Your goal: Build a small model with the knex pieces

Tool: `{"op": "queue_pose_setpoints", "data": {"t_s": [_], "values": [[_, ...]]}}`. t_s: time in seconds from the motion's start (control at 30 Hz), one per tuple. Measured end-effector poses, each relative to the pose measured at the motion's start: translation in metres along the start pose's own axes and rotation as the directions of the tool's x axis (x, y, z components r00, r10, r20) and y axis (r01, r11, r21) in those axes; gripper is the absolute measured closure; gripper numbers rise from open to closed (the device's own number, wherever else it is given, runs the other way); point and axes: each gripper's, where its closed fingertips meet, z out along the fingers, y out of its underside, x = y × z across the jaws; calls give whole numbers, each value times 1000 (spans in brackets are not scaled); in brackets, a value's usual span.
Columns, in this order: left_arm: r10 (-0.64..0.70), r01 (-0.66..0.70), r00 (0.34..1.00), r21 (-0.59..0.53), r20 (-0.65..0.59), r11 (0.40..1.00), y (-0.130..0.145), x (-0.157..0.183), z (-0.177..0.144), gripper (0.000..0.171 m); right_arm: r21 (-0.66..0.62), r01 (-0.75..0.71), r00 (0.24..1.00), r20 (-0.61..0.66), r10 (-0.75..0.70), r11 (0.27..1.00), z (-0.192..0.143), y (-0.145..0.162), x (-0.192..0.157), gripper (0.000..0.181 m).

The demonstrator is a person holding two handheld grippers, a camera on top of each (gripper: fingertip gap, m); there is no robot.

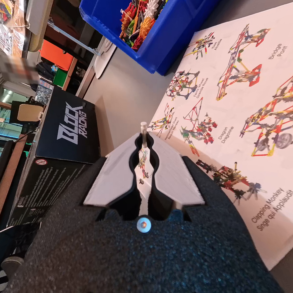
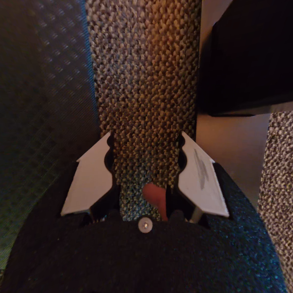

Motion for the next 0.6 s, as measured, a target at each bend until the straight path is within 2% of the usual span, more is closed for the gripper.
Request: {"op": "queue_pose_setpoints", "data": {"t_s": [0.13,0.23,0.3,0.37,0.43,0.5,0.6], "values": [[1,-1,1000,1,1,1000,0,0,0,169,-56,29,999,21,-28,998,-2,4,-1,103],[4,-4,1000,4,1,1000,0,0,0,169,-76,89,995,62,-84,993,-9,11,-6,119],[2,-2,1000,4,-1,1000,0,0,0,169,-76,101,990,105,-92,992,-15,21,-17,139],[4,-4,1000,5,0,1000,0,0,0,169,-60,90,985,154,-80,994,-22,29,-32,133],[6,-6,1000,4,2,1000,0,0,0,169,5,85,989,121,-85,996,-27,28,-36,125],[7,-7,1000,1,6,1000,0,0,0,169,71,68,995,63,-73,995,-33,26,-33,129],[9,-9,1000,-1,12,1000,0,-1,0,169,119,-89,992,98,77,989,-39,31,-39,128]]}}
